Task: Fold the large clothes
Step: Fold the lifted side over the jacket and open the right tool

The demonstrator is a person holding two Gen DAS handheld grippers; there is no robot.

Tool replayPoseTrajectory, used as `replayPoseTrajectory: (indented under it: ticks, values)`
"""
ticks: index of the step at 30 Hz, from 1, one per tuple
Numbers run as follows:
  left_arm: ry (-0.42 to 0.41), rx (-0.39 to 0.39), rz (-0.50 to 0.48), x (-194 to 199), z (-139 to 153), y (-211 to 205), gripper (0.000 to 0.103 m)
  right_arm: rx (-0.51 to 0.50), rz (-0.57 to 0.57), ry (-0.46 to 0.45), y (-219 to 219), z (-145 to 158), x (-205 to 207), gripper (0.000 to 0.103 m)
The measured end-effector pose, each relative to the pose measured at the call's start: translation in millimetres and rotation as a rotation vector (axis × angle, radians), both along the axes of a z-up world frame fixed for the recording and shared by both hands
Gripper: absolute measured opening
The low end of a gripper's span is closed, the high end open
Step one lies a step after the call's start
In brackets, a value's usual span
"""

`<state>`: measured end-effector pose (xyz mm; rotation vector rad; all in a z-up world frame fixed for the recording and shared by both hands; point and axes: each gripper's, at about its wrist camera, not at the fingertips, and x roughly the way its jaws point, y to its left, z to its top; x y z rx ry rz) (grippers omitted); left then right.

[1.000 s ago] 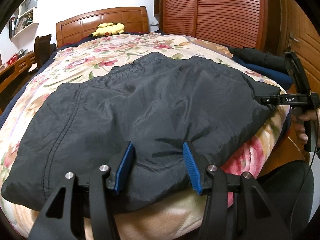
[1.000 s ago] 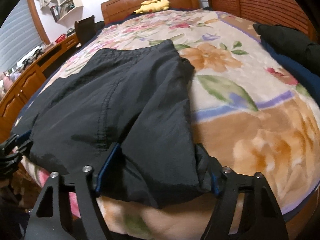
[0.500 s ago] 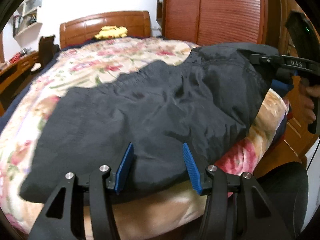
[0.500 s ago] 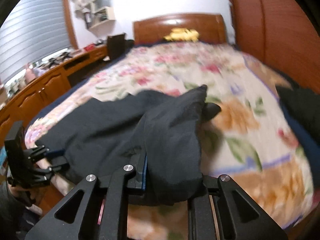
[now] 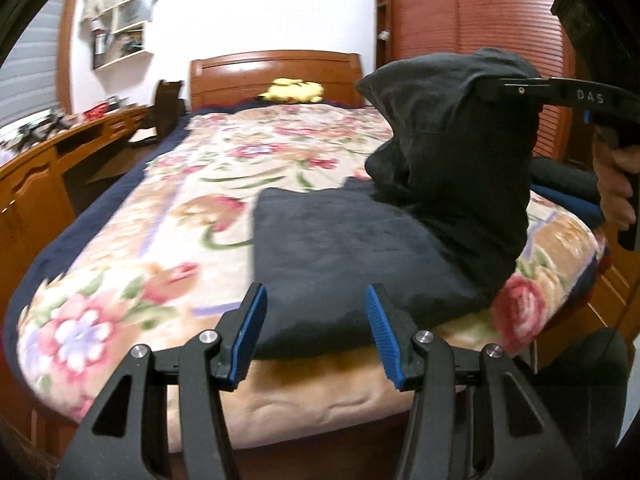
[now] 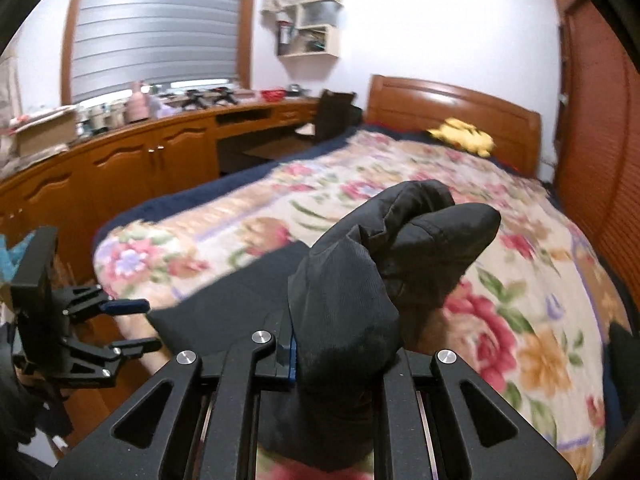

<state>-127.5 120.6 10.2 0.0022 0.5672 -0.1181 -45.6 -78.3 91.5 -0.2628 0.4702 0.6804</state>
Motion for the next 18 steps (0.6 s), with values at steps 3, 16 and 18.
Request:
replayPoseTrajectory:
  ticks: [3,16,18]
  values:
    - [-0.008,0.001,0.052,-11,-3,22,0.051,-0.028,0.059,0.001,42,-2,-5,0.011]
    - [0.014,-0.041,0.168,-22,-24,74,0.051,-0.009,0.19,0.229,132,-75,4,0.035]
    - [0.0,-0.051,0.167,-22,-22,72,0.051,0.046,0.202,0.226,121,-61,3,0.068]
